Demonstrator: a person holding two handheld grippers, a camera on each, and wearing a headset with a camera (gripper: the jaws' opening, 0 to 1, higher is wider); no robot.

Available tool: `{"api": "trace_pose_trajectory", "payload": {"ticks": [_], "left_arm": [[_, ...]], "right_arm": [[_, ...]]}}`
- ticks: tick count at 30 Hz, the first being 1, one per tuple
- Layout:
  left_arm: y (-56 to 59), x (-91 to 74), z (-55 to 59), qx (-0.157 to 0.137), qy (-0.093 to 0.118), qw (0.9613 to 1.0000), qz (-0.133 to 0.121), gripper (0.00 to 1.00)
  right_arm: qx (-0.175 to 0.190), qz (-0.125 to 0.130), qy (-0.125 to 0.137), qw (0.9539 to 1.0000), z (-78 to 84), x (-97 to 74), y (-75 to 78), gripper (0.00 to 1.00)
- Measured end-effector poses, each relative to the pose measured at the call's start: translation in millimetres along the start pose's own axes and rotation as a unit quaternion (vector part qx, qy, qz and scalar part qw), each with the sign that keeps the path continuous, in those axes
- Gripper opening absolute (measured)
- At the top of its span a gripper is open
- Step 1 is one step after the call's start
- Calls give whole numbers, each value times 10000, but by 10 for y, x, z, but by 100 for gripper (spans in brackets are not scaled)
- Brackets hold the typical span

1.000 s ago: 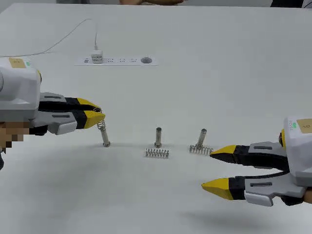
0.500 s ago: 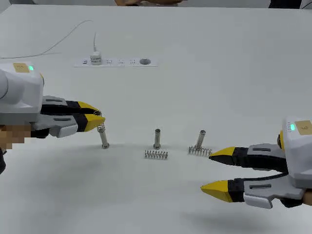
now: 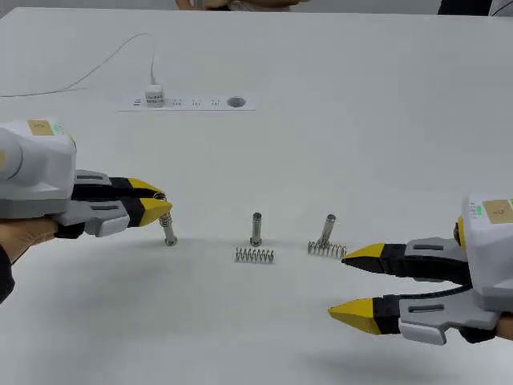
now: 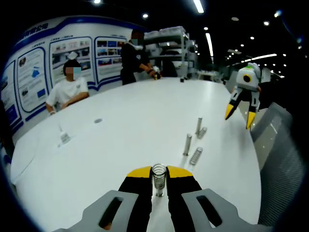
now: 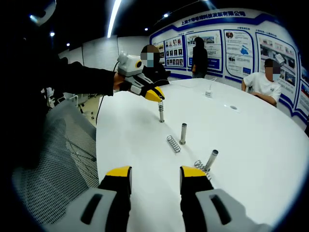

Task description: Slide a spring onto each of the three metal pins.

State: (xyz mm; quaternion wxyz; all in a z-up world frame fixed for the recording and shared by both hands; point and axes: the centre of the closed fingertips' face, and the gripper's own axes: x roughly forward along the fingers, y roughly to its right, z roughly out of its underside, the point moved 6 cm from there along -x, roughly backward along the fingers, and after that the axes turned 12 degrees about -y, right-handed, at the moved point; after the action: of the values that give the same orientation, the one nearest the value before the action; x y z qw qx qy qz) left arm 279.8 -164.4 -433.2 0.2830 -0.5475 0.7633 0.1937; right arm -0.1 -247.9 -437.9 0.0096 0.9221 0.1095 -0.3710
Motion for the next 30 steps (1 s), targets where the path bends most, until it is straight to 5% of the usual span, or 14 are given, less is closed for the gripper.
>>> {"api": "trace_pose_trajectory", "payload": {"ticks": [30], "left_arm": [[36,221,263,-89,-257,9996,-114,11]], "right_arm": [[40,-31,-29,10000,17,25,-13,41]]}}
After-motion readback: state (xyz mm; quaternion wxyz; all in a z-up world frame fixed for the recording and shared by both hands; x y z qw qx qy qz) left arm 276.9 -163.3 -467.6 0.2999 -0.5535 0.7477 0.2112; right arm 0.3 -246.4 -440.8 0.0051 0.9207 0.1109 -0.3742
